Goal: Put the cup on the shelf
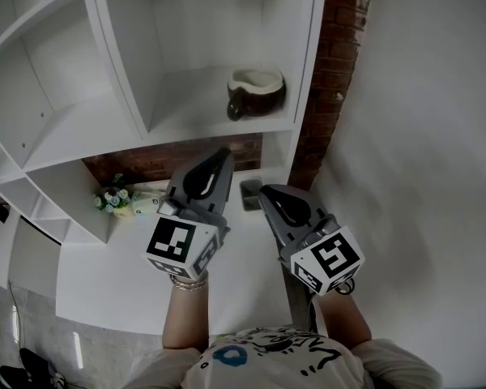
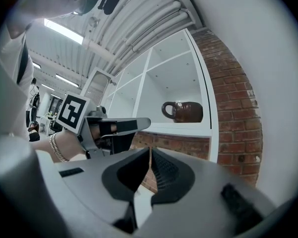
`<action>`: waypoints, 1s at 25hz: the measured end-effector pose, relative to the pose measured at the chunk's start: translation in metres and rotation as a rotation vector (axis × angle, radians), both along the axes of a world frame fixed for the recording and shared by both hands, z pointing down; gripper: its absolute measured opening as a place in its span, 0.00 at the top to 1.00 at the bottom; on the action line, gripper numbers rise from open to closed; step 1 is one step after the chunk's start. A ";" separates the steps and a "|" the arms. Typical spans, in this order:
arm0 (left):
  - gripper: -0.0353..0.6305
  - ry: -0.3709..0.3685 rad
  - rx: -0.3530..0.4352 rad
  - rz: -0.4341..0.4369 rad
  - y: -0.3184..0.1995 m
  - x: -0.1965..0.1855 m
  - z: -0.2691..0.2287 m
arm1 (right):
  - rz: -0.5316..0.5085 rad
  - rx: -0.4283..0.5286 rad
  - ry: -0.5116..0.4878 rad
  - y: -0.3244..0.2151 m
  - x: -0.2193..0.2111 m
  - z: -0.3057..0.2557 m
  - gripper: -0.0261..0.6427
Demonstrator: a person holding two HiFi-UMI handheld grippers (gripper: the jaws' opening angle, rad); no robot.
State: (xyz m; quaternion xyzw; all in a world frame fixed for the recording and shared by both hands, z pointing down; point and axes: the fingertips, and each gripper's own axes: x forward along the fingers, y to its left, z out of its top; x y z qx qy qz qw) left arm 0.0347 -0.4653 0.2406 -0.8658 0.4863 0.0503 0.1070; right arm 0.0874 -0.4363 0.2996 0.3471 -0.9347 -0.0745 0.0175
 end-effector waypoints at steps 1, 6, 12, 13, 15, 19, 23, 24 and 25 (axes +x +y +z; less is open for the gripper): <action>0.90 -0.004 -0.018 0.013 0.003 0.000 0.006 | -0.001 -0.004 -0.001 0.000 -0.001 0.002 0.92; 0.92 -0.014 -0.101 0.041 0.017 -0.005 0.039 | -0.010 -0.044 -0.001 0.004 -0.006 0.015 0.92; 0.92 -0.035 -0.181 0.108 0.031 -0.006 0.077 | -0.027 -0.087 0.014 0.008 -0.010 0.036 0.92; 0.92 -0.037 -0.192 0.117 0.033 -0.007 0.083 | -0.031 -0.093 0.017 0.009 -0.010 0.040 0.92; 0.92 -0.042 -0.213 0.131 0.038 -0.009 0.094 | -0.033 -0.109 0.024 0.010 -0.010 0.046 0.92; 0.92 -0.057 -0.261 0.145 0.047 -0.013 0.117 | -0.035 -0.141 0.027 0.014 -0.008 0.060 0.92; 0.92 -0.065 -0.295 0.166 0.057 -0.012 0.135 | -0.061 -0.170 0.029 0.021 -0.010 0.075 0.92; 0.92 -0.069 -0.304 0.173 0.060 -0.011 0.140 | -0.069 -0.178 0.031 0.024 -0.011 0.079 0.92; 0.92 -0.072 -0.315 0.178 0.063 -0.010 0.145 | -0.075 -0.185 0.034 0.027 -0.013 0.082 0.92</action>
